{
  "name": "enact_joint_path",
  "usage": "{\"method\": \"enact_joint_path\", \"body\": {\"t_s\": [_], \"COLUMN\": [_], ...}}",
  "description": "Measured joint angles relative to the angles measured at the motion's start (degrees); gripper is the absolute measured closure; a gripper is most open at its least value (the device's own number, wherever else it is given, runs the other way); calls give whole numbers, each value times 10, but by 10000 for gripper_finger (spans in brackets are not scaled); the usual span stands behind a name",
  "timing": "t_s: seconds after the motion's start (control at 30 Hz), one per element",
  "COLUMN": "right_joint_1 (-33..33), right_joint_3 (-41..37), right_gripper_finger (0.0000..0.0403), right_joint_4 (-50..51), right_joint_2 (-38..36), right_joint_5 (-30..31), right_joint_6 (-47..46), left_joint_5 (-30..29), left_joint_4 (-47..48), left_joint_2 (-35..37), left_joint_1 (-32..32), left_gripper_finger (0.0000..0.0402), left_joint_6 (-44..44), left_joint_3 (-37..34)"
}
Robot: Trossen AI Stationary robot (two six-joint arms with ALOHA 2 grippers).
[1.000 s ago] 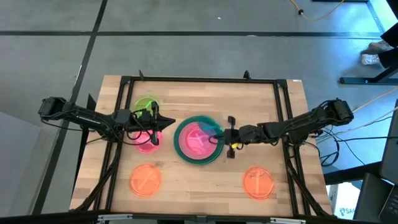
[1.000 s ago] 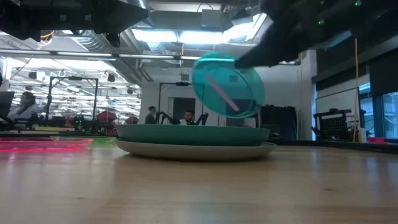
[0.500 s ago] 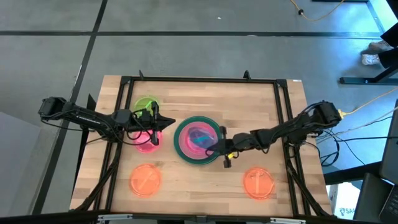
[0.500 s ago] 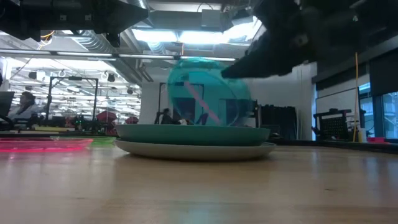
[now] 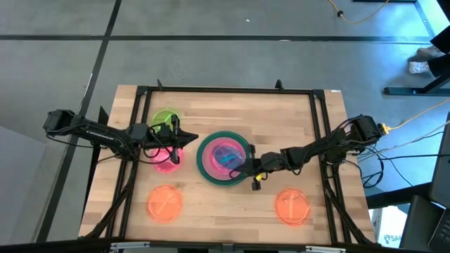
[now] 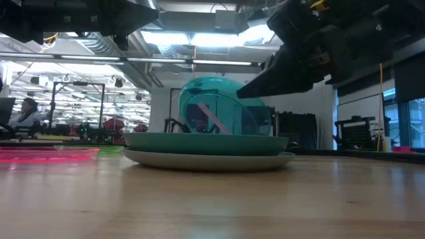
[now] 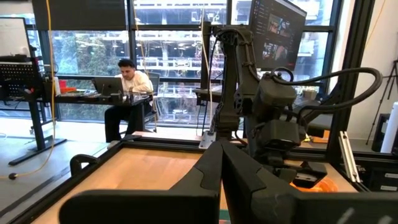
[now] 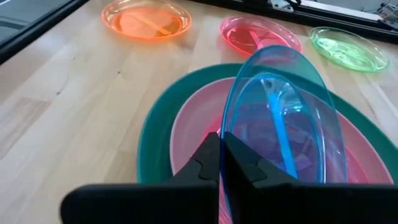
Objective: Stack plastic plates
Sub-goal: Stack the blue plate on top of the light pink plate, then stack the right orange plate on top of the blue plate
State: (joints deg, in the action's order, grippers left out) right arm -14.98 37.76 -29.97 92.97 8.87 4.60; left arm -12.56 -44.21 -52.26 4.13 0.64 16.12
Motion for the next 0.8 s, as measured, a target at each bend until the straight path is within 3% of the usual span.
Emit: {"method": "enact_joint_path", "body": {"t_s": [0.5, 0.63, 0.8], "right_joint_1": [0, 0, -1], "right_joint_3": [1, 22, 78], "right_gripper_finger": [270, 264, 263], "right_joint_4": [26, 113, 331], "right_joint_2": [-22, -57, -108], "right_joint_5": [12, 11, 5], "right_joint_6": [11, 15, -42], "left_joint_5": [0, 0, 0], "left_joint_4": [0, 0, 0], "left_joint_2": [0, 0, 0], "left_joint_1": [0, 0, 0], "left_gripper_finger": [400, 400, 400], "left_joint_6": [3, 3, 3], "left_joint_3": [0, 0, 0]}}
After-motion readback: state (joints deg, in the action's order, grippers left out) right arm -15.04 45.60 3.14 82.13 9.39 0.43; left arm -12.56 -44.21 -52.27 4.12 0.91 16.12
